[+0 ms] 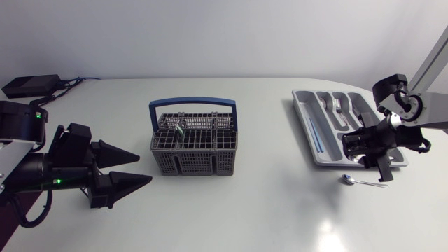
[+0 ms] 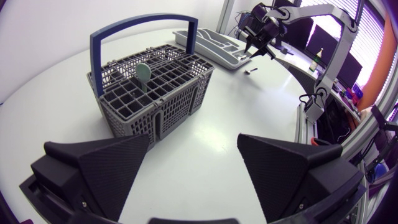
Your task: Transfer all utensils from the basket to the drawer tray.
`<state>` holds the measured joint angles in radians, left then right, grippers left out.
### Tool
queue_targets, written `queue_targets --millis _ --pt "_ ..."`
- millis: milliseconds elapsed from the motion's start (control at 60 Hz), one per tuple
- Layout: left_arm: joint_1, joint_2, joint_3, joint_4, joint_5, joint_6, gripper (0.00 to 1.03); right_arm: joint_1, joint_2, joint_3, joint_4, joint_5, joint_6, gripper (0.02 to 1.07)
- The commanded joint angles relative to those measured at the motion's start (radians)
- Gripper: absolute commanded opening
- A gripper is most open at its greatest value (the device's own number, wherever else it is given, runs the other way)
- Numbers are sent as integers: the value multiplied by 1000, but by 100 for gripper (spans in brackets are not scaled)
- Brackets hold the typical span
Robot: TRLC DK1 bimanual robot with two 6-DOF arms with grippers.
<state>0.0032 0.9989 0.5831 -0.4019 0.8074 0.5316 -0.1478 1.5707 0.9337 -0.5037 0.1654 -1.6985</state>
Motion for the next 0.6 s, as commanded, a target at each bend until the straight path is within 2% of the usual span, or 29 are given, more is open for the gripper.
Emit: queue_targets --millis 0,250,583 --pt "-6 -9 -28 -6 7 -4 99 -39 0 31 -72 -41 36 59" --pt "-8 -3 -39 2 7 1 99 -154 81 100 -223 -170 10 60" --pt "-9 -2 -46 6 7 1 99 -194 221 128 -242 -211 25 60"
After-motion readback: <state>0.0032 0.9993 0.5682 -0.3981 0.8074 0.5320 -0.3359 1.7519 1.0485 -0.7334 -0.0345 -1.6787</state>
